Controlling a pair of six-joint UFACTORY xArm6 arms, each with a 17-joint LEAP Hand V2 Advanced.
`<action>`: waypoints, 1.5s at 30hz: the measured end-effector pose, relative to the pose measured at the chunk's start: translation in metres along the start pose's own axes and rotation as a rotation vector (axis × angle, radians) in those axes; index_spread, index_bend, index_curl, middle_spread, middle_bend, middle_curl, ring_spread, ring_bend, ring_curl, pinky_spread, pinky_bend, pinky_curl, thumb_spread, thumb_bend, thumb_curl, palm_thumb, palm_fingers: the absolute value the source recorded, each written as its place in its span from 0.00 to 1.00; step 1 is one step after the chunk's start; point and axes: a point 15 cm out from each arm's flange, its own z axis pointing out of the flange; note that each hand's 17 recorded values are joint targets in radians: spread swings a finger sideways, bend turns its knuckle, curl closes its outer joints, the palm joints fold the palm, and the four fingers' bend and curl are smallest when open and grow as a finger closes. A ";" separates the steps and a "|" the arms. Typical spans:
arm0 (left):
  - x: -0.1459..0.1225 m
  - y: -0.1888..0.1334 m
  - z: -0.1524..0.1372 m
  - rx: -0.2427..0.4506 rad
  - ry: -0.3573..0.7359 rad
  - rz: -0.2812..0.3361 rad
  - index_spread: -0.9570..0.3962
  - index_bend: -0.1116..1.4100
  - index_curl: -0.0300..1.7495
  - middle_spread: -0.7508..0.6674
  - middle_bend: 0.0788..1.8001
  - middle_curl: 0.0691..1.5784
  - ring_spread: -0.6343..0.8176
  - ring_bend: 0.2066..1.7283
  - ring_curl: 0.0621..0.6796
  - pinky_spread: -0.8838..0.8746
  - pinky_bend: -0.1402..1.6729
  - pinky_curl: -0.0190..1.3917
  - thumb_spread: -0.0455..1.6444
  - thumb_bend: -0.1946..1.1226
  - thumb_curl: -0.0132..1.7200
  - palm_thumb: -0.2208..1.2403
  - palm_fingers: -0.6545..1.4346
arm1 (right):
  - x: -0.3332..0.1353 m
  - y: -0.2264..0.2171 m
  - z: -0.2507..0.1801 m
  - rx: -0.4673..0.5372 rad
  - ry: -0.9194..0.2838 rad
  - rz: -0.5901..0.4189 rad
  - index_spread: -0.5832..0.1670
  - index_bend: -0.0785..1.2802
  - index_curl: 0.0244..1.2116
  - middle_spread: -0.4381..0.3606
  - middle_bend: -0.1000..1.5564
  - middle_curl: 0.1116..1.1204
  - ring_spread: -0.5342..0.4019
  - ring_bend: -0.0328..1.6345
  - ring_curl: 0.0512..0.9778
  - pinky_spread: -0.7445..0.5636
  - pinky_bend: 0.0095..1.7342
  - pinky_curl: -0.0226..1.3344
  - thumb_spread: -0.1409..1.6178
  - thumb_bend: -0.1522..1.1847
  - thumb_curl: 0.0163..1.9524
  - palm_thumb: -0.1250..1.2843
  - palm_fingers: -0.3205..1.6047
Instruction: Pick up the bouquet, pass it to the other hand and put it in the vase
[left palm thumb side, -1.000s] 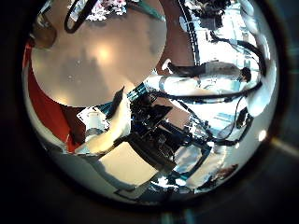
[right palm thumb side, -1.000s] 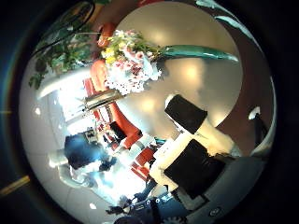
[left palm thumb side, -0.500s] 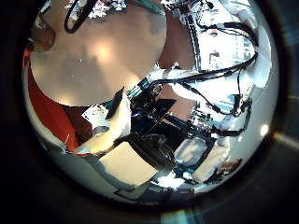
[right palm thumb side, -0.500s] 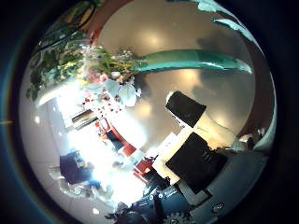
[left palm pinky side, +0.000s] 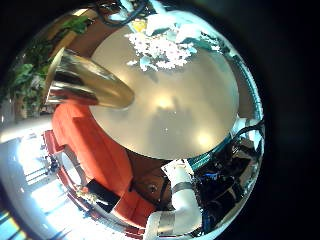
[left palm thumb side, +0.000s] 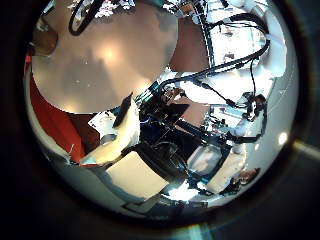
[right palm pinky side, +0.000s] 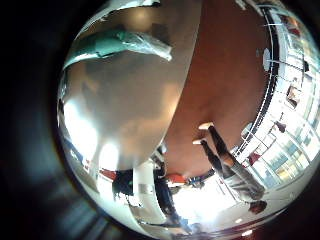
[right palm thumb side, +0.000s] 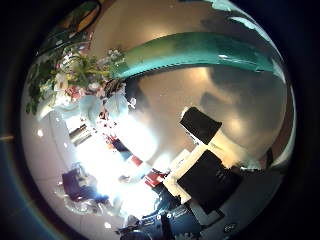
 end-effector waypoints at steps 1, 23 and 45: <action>-0.001 -0.001 0.000 0.000 0.000 0.000 0.69 0.20 0.26 0.74 0.06 0.17 0.79 0.15 0.19 0.78 0.18 0.19 0.66 0.13 0.21 0.46 0.42 | 0.000 0.000 0.001 -0.002 0.000 -0.001 0.42 0.20 0.31 0.45 0.28 0.32 0.46 0.43 0.24 0.73 0.28 0.12 0.66 0.10 0.21 0.56 0.35; 0.003 -0.004 -0.006 -0.010 0.012 -0.018 0.69 0.20 0.26 0.74 0.06 0.17 0.79 0.15 0.20 0.78 0.18 0.19 0.66 0.13 0.21 0.46 0.42 | 0.016 -0.006 0.024 -0.078 0.107 -0.002 0.24 0.36 0.42 0.20 0.47 0.44 0.27 0.58 0.34 0.42 0.32 0.11 0.65 0.10 0.23 0.65 0.85; -0.002 -0.009 -0.028 0.046 0.037 -0.045 0.69 0.21 0.26 0.74 0.07 0.17 0.79 0.15 0.20 0.78 0.18 0.19 0.66 0.13 0.21 0.46 0.43 | -0.052 0.081 -0.149 0.453 0.037 -0.180 0.36 0.85 0.78 0.31 0.83 0.77 0.34 0.88 0.67 0.42 0.83 0.45 0.60 0.20 0.38 0.93 0.74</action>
